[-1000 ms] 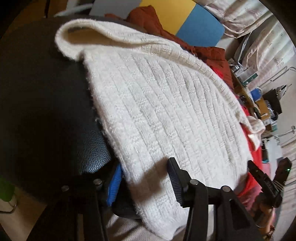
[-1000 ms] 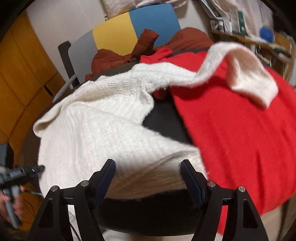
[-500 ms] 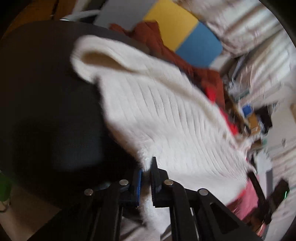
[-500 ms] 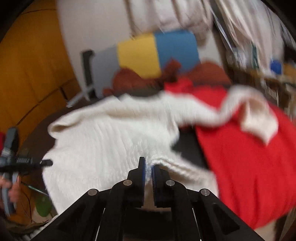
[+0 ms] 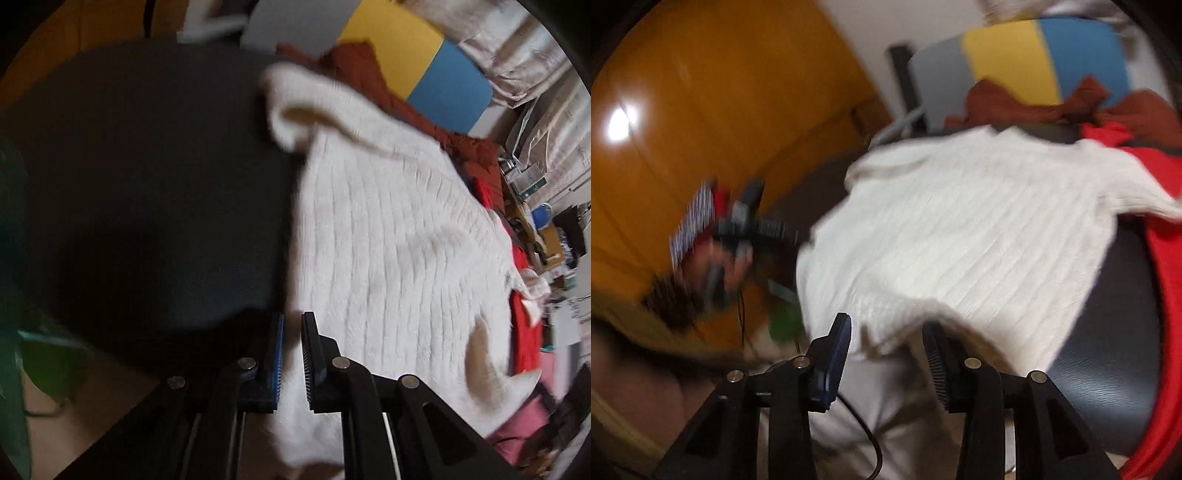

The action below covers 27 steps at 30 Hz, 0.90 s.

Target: Fold clothes

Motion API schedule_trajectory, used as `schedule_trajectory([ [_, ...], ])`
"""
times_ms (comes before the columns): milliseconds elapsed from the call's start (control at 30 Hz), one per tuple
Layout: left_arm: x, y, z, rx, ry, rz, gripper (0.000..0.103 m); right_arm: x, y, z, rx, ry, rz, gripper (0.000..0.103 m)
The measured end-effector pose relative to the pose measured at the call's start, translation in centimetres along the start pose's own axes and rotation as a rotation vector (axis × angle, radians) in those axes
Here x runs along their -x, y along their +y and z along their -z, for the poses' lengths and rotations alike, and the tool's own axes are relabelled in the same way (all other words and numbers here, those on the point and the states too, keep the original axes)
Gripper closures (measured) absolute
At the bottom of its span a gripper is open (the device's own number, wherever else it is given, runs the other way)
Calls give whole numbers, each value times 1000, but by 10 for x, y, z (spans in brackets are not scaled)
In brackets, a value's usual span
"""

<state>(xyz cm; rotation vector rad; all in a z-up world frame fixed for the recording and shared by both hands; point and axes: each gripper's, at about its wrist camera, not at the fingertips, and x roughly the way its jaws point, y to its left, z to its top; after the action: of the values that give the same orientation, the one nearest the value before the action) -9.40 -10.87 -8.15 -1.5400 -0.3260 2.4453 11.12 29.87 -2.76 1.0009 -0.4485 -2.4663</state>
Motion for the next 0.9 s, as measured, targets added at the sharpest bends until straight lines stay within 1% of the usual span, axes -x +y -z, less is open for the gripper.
schedule_trajectory([
  [33,4,-7,-2,-21,-37,4,94,4,-8,-8,-33,-44,49,45],
  [67,7,-13,-4,-35,-64,15,94,5,-16,-16,-68,-75,85,42],
  [100,9,-20,-6,-43,-79,25,94,7,-24,-23,-111,-89,76,42],
  [167,0,-38,-12,-63,-80,48,93,8,-40,-34,-205,-95,-18,42],
  [200,-5,-46,-12,-82,-72,62,93,10,-42,-37,-221,-108,-58,42],
  [233,-13,-54,-12,-111,-64,61,93,15,-44,-38,-210,-130,-54,42],
  [267,-23,-63,-11,-145,-58,51,93,17,-45,-40,-191,-138,-2,40],
  [333,-42,-79,-9,-218,-46,26,93,1,-47,-48,-151,-80,169,39],
  [367,-50,-85,-7,-260,-40,7,93,-12,-49,-51,-137,-46,228,39],
  [433,-60,-95,-2,-316,-62,-39,93,-41,-52,-59,-114,21,331,42],
  [467,-64,-100,0,-342,-78,-63,90,-55,-54,-61,-103,40,347,43],
  [533,-66,-106,6,-371,-85,-90,88,-81,-57,-66,-83,69,359,43],
  [600,-58,-105,16,-390,-87,-102,86,-107,-62,-68,-51,125,422,44],
  [667,-52,-105,25,-405,-90,-111,86,-121,-72,-64,-36,178,494,44],
  [767,-45,-107,33,-419,-100,-112,86,-116,-88,-65,-24,156,547,44],
  [800,-43,-108,33,-422,-96,-107,86,-112,-92,-65,-37,154,547,44],
  [833,-40,-107,27,-414,-89,-88,86,-110,-96,-66,-51,155,537,44],
  [867,-36,-107,18,-400,-82,-64,86,-109,-96,-67,-47,167,536,44],
  [900,-31,-106,8,-388,-91,-46,86,-110,-92,-69,-25,192,544,44],
])
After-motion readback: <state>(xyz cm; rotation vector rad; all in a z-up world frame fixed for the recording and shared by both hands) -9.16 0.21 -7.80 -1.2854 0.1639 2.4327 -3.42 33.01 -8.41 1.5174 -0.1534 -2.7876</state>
